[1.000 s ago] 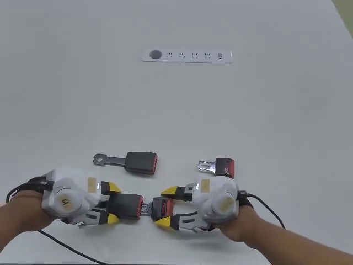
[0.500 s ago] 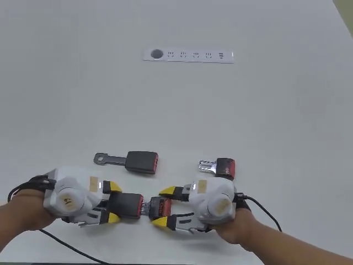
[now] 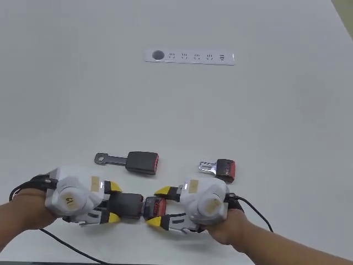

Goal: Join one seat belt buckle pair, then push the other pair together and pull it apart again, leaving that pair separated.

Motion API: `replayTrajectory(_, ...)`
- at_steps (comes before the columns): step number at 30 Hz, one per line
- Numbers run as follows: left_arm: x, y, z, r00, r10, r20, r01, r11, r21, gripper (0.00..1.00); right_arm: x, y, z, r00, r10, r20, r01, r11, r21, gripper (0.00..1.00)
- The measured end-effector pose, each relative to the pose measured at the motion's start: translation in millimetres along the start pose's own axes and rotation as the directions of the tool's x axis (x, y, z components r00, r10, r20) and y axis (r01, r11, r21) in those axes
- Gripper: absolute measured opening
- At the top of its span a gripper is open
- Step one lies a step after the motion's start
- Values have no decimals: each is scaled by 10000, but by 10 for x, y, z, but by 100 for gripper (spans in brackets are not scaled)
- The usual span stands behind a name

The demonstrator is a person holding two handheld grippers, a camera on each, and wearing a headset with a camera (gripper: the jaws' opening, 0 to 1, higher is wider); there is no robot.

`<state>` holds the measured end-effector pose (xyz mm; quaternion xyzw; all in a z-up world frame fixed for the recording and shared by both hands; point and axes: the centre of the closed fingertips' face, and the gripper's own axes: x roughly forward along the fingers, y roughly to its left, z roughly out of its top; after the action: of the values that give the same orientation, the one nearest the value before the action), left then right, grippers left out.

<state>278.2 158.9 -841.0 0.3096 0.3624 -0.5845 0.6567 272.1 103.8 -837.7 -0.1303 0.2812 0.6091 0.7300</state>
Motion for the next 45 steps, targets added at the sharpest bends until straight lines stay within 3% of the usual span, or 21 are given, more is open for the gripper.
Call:
replayTrajectory(13,-2,-17,0,10000,-13,27,13,10000,57,34,1,11,-11,9999,-74,-145,73,9999,-70,36)
replayTrajectory(28,13,-11,-7,9976,-157,670,153,9999,73,33,-37,-4,-47,9997,-134,-180,128,9994,-327,35)
replayTrajectory(45,2,-5,-16,9949,-426,913,414,9990,146,32,-51,-5,-49,9997,-255,-55,251,9979,-597,35)
